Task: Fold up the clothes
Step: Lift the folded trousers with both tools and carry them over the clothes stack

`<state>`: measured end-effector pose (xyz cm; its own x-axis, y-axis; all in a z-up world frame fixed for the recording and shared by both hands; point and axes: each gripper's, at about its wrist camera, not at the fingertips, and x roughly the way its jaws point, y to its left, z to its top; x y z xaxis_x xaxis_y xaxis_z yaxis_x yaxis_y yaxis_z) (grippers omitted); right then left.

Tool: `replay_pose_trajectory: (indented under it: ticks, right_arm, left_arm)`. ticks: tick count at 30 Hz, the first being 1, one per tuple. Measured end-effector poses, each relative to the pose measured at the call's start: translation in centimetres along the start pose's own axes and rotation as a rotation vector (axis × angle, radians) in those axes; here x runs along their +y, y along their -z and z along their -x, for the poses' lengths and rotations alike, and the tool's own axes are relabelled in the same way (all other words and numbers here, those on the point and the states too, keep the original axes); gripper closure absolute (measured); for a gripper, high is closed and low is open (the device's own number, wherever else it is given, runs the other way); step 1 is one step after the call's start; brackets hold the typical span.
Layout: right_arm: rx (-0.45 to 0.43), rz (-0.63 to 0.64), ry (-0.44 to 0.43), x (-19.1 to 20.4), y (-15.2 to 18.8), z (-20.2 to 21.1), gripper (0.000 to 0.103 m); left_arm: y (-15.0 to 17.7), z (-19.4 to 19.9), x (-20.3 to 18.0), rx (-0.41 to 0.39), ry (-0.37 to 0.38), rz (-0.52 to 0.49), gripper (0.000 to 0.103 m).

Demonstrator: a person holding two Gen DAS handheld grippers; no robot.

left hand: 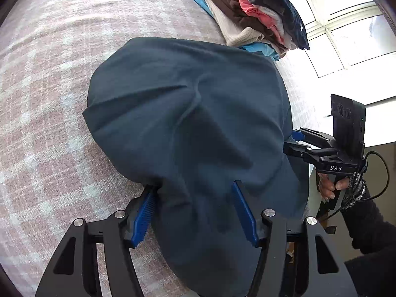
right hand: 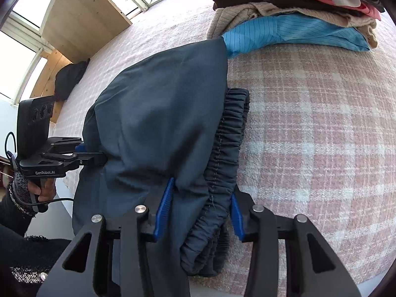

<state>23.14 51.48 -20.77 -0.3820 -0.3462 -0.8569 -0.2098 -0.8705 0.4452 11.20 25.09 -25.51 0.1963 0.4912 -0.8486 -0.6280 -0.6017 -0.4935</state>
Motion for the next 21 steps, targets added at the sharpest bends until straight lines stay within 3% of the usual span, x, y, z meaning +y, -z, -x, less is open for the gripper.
replay_pose_trajectory:
  ticks: [2,4,7,11,15,17,19,21]
  right_arm:
    - [-0.014,0.007,-0.001,0.7,-0.2,0.8,0.082]
    - [-0.046,-0.001,-0.063,1.4,-0.5,2.0,0.088]
    - [-0.077,0.038,-0.059,2.9,-0.4,2.6,0.089]
    - [-0.066,0.025,-0.008,3.3,-0.1,2.2,0.087]
    - [-0.062,0.094,0.095,3.1,0.3,2.4,0.072]
    - [-0.045,0.116,0.161,2.5,0.4,1.7,0.051]
    - [-0.039,0.112,0.136,2.3,0.4,1.4,0.039]
    - [-0.036,0.100,0.083,2.3,0.4,1.3,0.037]
  left_arm:
    - [-0.9,-0.4,0.1,-0.015,-0.017,-0.019,0.086]
    - [-0.5,0.7,0.4,-0.026,0.002,-0.035,0.090]
    - [-0.5,2.0,-0.1,-0.052,0.042,-0.073,0.091]
    - [0.3,1.9,0.1,-0.053,0.036,-0.085,0.091]
    - [0.2,1.4,0.4,-0.043,0.005,-0.093,0.091]
    - [0.3,1.6,0.5,-0.037,0.000,-0.104,0.090]
    - [0.2,1.6,0.8,-0.028,-0.003,-0.105,0.089]
    - [0.3,1.8,1.0,-0.021,-0.007,-0.110,0.088]
